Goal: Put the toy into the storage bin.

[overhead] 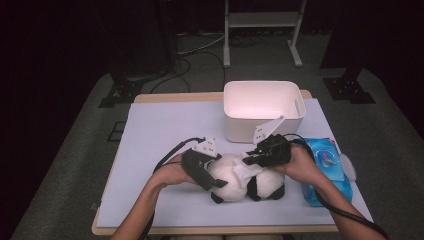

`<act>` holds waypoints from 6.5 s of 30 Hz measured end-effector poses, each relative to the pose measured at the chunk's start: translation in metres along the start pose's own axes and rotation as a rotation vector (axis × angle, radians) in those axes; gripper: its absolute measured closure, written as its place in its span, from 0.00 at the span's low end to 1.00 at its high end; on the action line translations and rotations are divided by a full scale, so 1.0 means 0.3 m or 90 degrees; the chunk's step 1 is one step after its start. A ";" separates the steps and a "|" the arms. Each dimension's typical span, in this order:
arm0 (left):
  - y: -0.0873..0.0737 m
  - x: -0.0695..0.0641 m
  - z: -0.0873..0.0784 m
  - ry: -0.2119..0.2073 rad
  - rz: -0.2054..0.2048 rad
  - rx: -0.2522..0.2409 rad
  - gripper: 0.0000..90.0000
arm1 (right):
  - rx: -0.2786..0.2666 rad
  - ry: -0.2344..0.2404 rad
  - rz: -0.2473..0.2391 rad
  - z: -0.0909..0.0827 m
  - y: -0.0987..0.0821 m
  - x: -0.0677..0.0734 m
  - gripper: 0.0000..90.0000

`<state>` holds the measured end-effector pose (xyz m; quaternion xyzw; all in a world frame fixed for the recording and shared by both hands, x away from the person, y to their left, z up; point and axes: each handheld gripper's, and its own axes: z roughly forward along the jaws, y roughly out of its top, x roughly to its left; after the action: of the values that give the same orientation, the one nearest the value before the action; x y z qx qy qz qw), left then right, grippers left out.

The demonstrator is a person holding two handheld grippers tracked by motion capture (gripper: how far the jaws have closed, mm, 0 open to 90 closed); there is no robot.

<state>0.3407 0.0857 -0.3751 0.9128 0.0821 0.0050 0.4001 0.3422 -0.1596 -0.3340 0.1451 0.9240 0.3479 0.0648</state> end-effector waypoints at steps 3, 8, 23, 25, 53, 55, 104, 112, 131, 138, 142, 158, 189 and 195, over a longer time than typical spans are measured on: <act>-0.001 0.001 -0.001 -0.001 -0.003 -0.001 0.09 | -0.001 -0.005 0.009 -0.012 -0.012 -0.013 0.90; -0.003 0.003 0.000 -0.001 -0.008 -0.002 0.09 | -0.007 -0.007 0.021 -0.041 -0.050 -0.022 0.90; 0.000 0.011 -0.002 0.006 -0.016 0.011 0.09 | -0.026 -0.003 0.056 -0.111 -0.155 -0.008 0.91; -0.002 0.012 -0.002 0.007 -0.016 0.014 0.09 | -0.028 -0.004 0.056 -0.115 -0.163 0.000 0.91; -0.006 0.000 0.010 -0.018 0.004 0.022 0.11 | -0.030 -0.018 0.072 -0.175 -0.186 -0.009 0.90; -0.006 -0.002 0.009 -0.017 0.006 0.022 0.11 | -0.028 -0.015 0.065 -0.166 -0.170 -0.015 0.90; -0.009 -0.052 0.007 -0.005 0.024 0.020 0.15 | 0.002 0.020 -0.010 -0.018 -0.013 0.036 0.91; -0.008 -0.054 0.007 -0.004 0.030 0.021 0.15 | -0.007 -0.006 0.013 -0.072 -0.052 0.006 0.91; -0.004 -0.062 0.008 0.000 0.038 0.026 0.15 | -0.023 -0.040 0.079 -0.187 -0.172 -0.034 0.90; -0.005 -0.062 0.008 0.000 0.044 0.024 0.15 | -0.006 -0.017 0.057 -0.125 -0.101 -0.057 0.91; -0.007 -0.063 0.007 0.001 0.048 0.025 0.15 | 0.004 -0.002 0.045 -0.079 -0.059 -0.060 0.90; -0.010 -0.065 0.006 0.002 0.045 0.023 0.15 | 0.018 -0.011 0.047 -0.063 -0.053 -0.078 0.91; 0.003 -0.027 0.022 0.013 -0.024 0.014 0.15 | -0.042 -0.052 0.109 -0.218 -0.306 0.031 0.91; 0.013 -0.027 0.026 0.016 -0.026 0.020 0.15 | -0.041 -0.045 0.092 -0.216 -0.272 0.057 0.91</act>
<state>0.3339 0.0761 -0.3772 0.9169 0.1056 0.0075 0.3849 0.2934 -0.2531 -0.3399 0.2212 0.8965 0.3761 0.0771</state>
